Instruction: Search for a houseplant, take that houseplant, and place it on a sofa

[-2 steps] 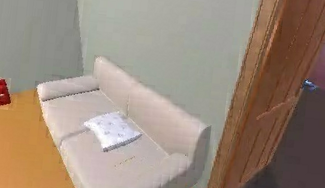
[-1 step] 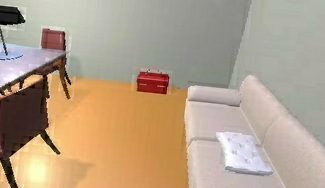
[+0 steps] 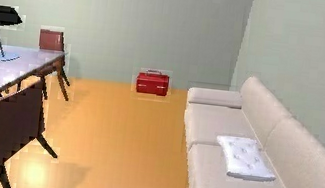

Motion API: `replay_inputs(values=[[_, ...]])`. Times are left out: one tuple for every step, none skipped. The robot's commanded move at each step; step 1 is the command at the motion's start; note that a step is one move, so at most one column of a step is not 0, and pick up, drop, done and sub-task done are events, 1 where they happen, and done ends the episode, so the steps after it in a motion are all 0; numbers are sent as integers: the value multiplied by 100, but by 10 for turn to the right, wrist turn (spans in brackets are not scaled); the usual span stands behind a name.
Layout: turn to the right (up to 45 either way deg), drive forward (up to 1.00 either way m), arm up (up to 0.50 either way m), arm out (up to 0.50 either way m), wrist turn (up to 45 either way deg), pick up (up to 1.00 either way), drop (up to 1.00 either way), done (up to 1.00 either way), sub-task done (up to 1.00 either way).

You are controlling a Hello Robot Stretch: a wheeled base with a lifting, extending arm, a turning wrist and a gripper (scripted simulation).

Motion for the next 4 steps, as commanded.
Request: replay_inputs(values=[[450,0,0,0,0,0,0,0,0],[240,0,0,0,0,0,0,0,0],[0,30,0,0,0,0,0,0,0],[450,0,0,0,0,0,0,0,0]])
